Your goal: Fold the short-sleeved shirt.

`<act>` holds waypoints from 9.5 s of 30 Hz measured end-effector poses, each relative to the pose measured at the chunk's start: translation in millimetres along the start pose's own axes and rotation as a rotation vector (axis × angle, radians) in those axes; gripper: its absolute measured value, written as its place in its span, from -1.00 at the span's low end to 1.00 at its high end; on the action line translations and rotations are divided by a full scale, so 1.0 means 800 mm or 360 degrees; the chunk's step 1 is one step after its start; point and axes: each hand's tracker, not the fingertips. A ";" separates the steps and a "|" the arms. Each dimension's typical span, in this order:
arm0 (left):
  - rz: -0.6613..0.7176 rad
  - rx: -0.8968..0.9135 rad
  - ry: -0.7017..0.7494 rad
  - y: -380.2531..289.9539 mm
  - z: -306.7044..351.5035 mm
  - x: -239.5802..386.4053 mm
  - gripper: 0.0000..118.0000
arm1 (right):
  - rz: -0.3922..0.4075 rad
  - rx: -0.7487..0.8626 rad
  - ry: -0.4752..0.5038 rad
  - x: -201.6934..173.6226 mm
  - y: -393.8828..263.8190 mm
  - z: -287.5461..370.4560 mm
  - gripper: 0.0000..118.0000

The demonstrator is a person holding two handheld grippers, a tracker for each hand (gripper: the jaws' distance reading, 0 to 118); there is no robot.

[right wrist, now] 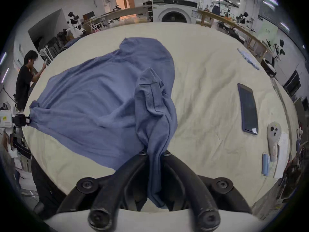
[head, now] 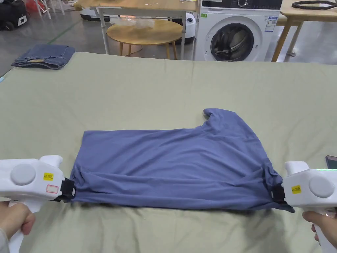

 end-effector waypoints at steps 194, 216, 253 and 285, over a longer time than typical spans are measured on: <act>-0.0011 -0.0207 -0.0686 -0.004 0.003 0.152 -1.00 | 0.0076 -0.0040 0.0363 -0.048 -0.106 0.083 -1.00; -0.0185 -0.0585 -0.0911 -0.054 -0.153 0.347 -1.00 | 0.0031 -0.0067 0.0370 -0.042 -0.111 0.077 -1.00; 0.0459 -0.0604 -0.1316 -0.088 -0.134 0.122 -0.92 | 0.0091 -0.0052 0.0390 -0.072 -0.098 0.091 -1.00; -0.0164 -0.0693 -0.0838 0.002 -0.063 0.261 -0.92 | 0.0118 -0.0076 0.0437 -0.094 -0.099 0.079 -1.00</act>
